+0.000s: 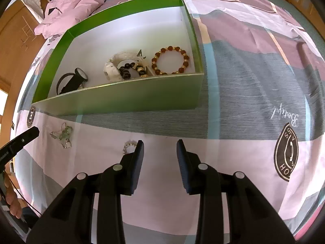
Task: Organize jewelry
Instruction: 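Move right tool to the silver bead ring while left tool moves to the green charm keychain, then grasp the silver bead ring with right tool while left tool grasps the green keychain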
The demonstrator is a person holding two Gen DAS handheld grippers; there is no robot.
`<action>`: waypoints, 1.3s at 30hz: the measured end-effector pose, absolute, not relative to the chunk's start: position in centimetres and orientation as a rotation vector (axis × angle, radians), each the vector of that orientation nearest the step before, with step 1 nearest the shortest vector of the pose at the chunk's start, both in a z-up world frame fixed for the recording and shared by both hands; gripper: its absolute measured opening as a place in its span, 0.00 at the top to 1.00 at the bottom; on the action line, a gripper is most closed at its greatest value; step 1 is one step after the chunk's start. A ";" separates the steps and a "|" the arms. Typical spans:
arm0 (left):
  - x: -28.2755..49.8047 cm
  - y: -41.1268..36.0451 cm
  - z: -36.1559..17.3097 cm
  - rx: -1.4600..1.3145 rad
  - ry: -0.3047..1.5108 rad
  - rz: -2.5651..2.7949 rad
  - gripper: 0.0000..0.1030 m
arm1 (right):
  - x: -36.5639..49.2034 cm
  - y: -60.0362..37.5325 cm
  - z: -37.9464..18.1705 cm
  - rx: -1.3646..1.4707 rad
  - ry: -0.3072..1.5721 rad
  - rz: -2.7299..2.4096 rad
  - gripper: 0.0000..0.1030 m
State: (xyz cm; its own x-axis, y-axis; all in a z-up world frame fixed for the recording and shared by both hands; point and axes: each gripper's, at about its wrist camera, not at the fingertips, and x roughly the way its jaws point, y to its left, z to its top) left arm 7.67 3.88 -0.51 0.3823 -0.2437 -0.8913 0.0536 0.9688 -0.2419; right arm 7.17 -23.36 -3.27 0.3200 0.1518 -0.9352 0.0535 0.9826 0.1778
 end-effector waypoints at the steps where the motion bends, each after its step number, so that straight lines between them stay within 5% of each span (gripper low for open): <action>1: 7.7 4.0 -0.6 -0.181 1.168 -0.188 0.92 | 7.1 -23.2 -3.3 0.186 1.245 0.071 0.67; 7: 7.7 3.2 -2.1 -0.152 1.195 -0.199 0.66 | 7.5 -21.5 -3.5 0.158 1.250 0.104 0.67; 11: 8.2 2.5 -3.5 -0.144 1.213 -0.210 0.61 | 7.8 -20.6 -4.2 0.138 1.265 0.116 0.67; 13: 8.7 2.6 -4.4 -0.157 1.235 -0.204 0.64 | 7.8 -20.0 -4.6 0.120 1.275 0.127 0.67; 16: 9.0 3.2 -4.8 -0.209 1.252 -0.205 0.94 | 7.7 -19.6 -4.7 0.093 1.271 0.131 0.67; 27: 7.0 3.5 1.4 -0.237 1.122 -0.318 0.95 | 7.9 -20.0 -4.1 0.121 1.248 0.118 0.67; 39: 6.7 2.6 0.1 -0.199 1.171 -0.323 0.95 | 8.2 -17.7 -4.9 0.028 1.256 0.148 0.67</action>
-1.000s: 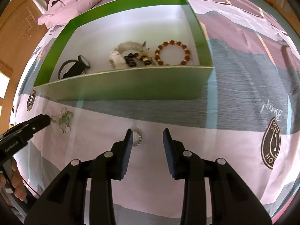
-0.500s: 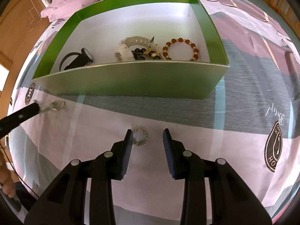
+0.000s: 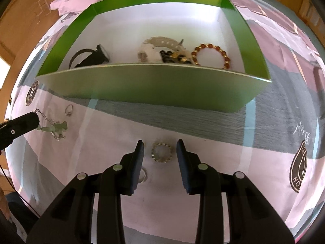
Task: Organize jewelry
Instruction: 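Grasp the silver bead ring with right tool while left tool grasps the green keychain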
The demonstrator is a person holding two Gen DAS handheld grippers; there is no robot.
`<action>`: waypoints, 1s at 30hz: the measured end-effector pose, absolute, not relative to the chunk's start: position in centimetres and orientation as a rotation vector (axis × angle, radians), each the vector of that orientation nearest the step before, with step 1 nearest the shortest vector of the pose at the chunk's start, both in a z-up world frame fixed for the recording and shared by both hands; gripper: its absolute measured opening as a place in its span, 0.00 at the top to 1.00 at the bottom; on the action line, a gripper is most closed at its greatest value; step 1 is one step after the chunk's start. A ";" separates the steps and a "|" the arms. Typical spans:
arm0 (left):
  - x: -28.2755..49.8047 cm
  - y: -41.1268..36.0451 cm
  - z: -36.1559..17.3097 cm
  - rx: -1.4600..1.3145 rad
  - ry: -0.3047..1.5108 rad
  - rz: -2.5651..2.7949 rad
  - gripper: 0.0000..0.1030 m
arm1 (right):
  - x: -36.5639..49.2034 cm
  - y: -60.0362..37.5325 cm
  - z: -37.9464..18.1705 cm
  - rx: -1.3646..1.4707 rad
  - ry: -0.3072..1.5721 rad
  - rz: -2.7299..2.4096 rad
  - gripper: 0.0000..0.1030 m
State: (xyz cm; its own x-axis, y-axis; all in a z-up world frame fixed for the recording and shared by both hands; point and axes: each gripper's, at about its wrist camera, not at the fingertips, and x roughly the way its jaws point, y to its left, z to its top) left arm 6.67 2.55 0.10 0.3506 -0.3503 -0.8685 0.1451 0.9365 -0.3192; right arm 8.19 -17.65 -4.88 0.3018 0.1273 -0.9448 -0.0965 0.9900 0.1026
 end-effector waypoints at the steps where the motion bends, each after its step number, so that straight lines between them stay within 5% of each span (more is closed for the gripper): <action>1: 6.7 2.5 0.1 -0.197 1.172 -0.323 0.95 | 8.2 -17.4 -5.0 0.007 1.259 0.145 0.67; 4: 6.7 2.5 0.0 -0.194 1.174 -0.322 0.95 | 8.2 -17.0 -5.0 -0.032 1.255 0.128 0.80; 30: 4.3 0.8 5.1 0.044 0.819 -0.141 0.95 | 5.3 -19.6 4.0 0.042 0.972 0.176 0.80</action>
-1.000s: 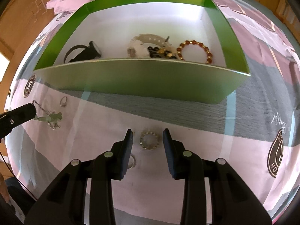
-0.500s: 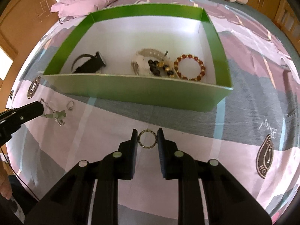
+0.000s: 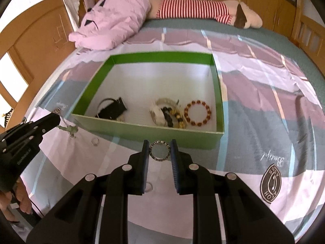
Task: Organize jewelry
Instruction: 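Grasp the silver bead ring with right tool while left tool grasps the green keychain, then carry the bead ring with right tool while left tool carries the keychain over the box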
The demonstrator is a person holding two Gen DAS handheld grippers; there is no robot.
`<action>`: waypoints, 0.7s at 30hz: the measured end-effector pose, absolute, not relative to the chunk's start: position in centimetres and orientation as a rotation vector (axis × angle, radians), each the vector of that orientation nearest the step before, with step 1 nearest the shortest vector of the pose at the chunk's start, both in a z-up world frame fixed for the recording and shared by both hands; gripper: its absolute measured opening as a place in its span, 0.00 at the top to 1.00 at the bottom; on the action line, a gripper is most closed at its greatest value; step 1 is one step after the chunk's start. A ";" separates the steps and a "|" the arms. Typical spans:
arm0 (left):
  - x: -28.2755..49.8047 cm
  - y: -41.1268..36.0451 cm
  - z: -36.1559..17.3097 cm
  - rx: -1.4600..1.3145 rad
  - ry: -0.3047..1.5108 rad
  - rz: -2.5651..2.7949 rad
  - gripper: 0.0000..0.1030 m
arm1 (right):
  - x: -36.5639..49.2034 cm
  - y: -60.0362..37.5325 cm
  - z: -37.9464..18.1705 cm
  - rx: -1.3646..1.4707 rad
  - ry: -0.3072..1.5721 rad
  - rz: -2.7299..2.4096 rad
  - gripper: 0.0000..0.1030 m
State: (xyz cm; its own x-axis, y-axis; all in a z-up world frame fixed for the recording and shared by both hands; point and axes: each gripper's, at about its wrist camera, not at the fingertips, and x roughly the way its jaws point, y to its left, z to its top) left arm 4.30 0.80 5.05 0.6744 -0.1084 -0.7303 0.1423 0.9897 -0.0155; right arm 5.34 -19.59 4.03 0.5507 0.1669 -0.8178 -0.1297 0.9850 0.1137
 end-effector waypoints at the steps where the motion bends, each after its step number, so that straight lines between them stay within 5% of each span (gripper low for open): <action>1: 4.1 0.6 5.2 0.055 0.807 -0.144 0.95 | 5.2 -19.5 4.1 0.041 0.966 0.181 0.80; 21: 3.6 -0.3 5.3 0.084 0.792 -0.161 0.95 | 5.3 -18.1 2.9 0.005 0.997 0.199 0.80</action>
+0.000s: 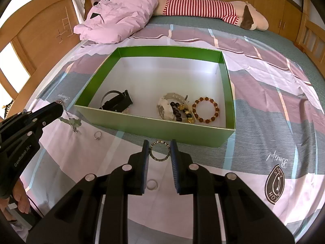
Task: Organize jewelry
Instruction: 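Carry the bead ring with right tool while left tool carries the keychain over the box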
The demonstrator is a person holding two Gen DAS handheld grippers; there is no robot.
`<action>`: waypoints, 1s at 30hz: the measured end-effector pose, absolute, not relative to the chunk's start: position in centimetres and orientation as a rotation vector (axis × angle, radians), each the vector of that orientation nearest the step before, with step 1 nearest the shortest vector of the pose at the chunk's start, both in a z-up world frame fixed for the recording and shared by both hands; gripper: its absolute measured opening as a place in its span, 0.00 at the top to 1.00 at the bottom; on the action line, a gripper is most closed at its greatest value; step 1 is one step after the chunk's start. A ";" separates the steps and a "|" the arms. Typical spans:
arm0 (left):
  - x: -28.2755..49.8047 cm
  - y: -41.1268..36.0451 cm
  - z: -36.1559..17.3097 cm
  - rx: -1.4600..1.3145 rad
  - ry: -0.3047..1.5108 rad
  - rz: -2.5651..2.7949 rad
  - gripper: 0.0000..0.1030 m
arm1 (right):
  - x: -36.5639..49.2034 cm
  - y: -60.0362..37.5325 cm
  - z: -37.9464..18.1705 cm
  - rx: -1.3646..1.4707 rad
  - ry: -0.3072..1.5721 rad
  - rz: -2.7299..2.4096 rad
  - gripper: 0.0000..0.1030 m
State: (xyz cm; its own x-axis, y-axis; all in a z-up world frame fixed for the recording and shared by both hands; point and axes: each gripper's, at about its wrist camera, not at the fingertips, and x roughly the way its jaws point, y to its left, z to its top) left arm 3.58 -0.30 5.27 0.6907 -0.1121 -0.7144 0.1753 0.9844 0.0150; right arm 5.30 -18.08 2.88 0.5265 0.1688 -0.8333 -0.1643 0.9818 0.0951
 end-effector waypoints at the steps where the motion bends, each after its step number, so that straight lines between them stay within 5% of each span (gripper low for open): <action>1: 3.6 -0.3 5.2 0.085 0.793 -0.161 0.95 | 5.3 -18.1 2.9 0.004 0.996 0.199 0.80; 30: 5.4 1.8 6.3 -0.109 0.834 -0.269 0.95 | 6.1 -19.5 4.6 0.071 0.912 0.167 0.80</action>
State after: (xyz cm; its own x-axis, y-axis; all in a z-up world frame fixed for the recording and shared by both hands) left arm 5.45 1.79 6.31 0.6408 -0.2777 -0.7157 0.1924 0.9606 -0.2004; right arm 6.14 -19.52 4.56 0.6005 0.1740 -0.7805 -0.1142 0.9847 0.1317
